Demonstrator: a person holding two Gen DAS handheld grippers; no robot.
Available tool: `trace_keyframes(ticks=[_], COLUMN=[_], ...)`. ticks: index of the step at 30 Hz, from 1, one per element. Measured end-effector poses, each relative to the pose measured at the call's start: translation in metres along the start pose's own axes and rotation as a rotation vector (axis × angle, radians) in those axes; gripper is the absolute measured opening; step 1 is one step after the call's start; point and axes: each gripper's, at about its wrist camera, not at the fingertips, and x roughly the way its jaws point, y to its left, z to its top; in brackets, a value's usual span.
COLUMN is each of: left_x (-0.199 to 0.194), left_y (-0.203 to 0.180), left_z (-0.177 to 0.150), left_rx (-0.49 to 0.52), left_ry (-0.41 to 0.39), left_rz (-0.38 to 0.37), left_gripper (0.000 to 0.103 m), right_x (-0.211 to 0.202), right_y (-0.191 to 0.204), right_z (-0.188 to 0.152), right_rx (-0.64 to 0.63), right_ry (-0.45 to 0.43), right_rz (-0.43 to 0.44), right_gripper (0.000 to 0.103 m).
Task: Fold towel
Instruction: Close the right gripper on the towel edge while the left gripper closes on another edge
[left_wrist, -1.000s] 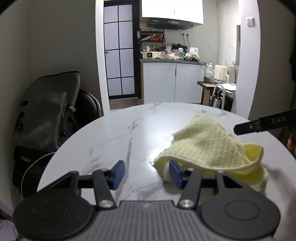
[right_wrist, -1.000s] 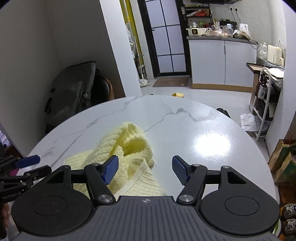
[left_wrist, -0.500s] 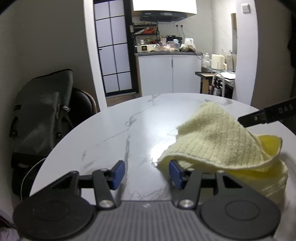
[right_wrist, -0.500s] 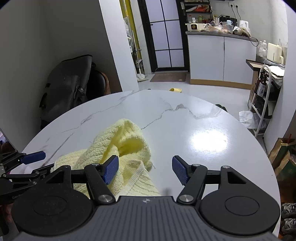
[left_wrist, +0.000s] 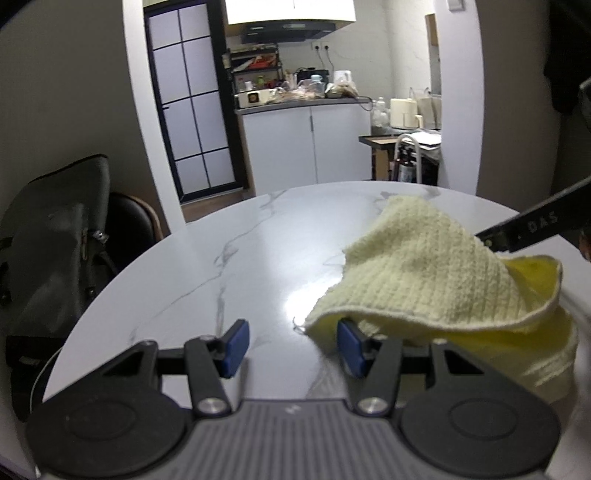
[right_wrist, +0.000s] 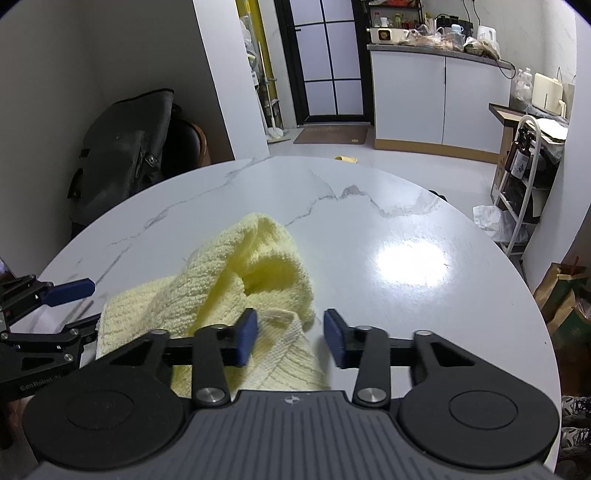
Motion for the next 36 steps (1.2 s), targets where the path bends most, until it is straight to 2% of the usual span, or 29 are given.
trace_keyframes(ticks=[5, 8, 15, 21, 24, 25, 27, 28, 30, 33, 36], left_x=[0.0, 0.0, 0.003, 0.007, 0.01, 0.011, 0.011, 0.011, 0.012, 0.014, 0.012], left_y=[-0.009, -0.013, -0.02, -0.03, -0.031, -0.032, -0.033, -0.033, -0.032, -0.029, -0.028], left_z=[0.0, 0.001, 0.005, 0.008, 0.011, 0.011, 0.013, 0.013, 0.014, 0.015, 0.015], left_rx=[0.016, 0.027, 0.09, 0.209, 0.212, 0.209, 0.204, 0.201, 0.18, 0.143, 0.127], left_ry=[-0.003, -0.005, -0.017, -0.057, -0.062, -0.065, -0.071, -0.073, -0.067, -0.049, -0.045], left_rz=[-0.038, -0.047, -0.055, -0.079, -0.11, -0.119, -0.133, -0.132, -0.119, -0.106, -0.105], left_gripper=[0.056, 0.056, 0.056, 0.057, 0.056, 0.054, 0.039, 0.034, 0.013, 0.005, 0.003], right_x=[-0.001, -0.004, -0.013, -0.012, -0.012, -0.013, -0.013, -0.013, -0.014, -0.015, -0.018], right_y=[0.003, 0.005, 0.006, 0.009, 0.008, 0.008, 0.007, 0.007, 0.007, 0.008, 0.008], right_z=[-0.002, -0.004, -0.008, -0.01, -0.01, -0.01, -0.01, -0.01, -0.01, -0.01, -0.011], right_rx=[-0.027, -0.051, -0.091, -0.131, -0.136, -0.137, -0.138, -0.138, -0.139, -0.14, -0.137], right_ry=[0.0, -0.005, -0.02, -0.004, -0.003, -0.002, -0.001, -0.001, -0.002, -0.004, -0.011], right_rz=[0.017, 0.03, 0.068, 0.08, 0.084, 0.084, 0.083, 0.081, 0.08, 0.077, 0.072], right_gripper=[0.024, 0.019, 0.018, 0.018, 0.018, 0.018, 0.018, 0.018, 0.018, 0.018, 0.018])
